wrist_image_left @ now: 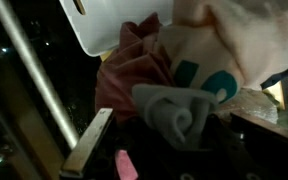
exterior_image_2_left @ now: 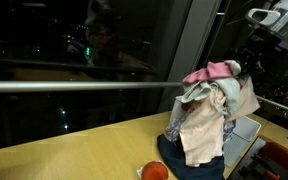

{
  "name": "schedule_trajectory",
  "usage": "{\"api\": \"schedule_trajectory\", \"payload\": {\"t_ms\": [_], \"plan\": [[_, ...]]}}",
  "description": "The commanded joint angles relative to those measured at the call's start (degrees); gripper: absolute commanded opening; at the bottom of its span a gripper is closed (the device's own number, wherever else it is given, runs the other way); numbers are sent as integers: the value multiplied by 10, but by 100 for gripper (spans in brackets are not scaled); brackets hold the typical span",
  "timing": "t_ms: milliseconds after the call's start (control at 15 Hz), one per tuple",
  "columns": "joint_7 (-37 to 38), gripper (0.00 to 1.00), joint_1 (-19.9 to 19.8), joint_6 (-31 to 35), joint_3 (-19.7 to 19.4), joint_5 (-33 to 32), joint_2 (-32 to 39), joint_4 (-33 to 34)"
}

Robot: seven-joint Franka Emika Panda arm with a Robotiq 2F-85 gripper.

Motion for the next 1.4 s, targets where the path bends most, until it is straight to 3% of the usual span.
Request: {"api": "schedule_trajectory", "payload": {"t_ms": [0, 400, 667, 1000, 1333], "plan": [[2, 6, -3, -81, -57, -9, -76, 35], [-19, 6, -41, -186, -161, -10, -148, 106], [-48, 6, -64, -261, -215, -6, -134, 220], [-44, 6, -64, -322, -229, 6, -74, 364], [-39, 6, -60, -324, -223, 30, 2, 434]]}}
